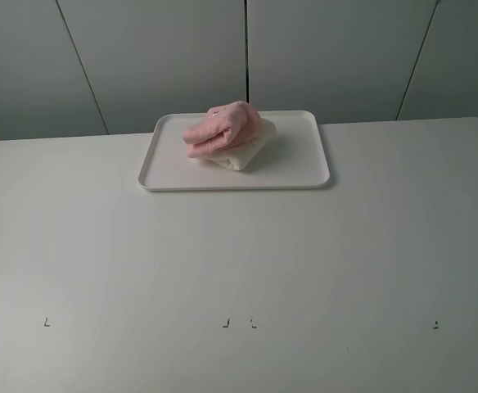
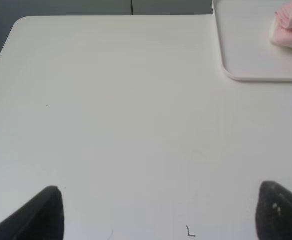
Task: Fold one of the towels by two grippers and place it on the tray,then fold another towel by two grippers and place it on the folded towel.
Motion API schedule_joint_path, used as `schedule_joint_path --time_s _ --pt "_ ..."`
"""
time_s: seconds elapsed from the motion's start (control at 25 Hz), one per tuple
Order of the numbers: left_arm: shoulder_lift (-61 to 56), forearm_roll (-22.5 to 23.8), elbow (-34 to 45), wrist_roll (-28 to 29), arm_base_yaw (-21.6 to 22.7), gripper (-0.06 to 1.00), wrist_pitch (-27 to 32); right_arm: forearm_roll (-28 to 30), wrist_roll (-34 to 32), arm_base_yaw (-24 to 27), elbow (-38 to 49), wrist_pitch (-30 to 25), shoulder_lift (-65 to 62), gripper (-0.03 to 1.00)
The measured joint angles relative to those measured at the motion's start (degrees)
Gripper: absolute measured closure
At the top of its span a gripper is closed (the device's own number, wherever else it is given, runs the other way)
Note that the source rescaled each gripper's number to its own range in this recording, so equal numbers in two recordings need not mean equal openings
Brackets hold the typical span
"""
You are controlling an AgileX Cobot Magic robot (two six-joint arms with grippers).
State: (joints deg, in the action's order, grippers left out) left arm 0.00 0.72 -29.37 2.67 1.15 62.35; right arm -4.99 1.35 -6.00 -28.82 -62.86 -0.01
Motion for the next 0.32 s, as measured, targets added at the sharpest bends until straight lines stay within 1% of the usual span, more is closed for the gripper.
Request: schedule_joint_path --time_s 0.32 --pt "0.0 0.0 0.0 0.0 0.0 -0.05 0.0 0.0 0.0 0.0 0.0 0.0 0.0 -0.03"
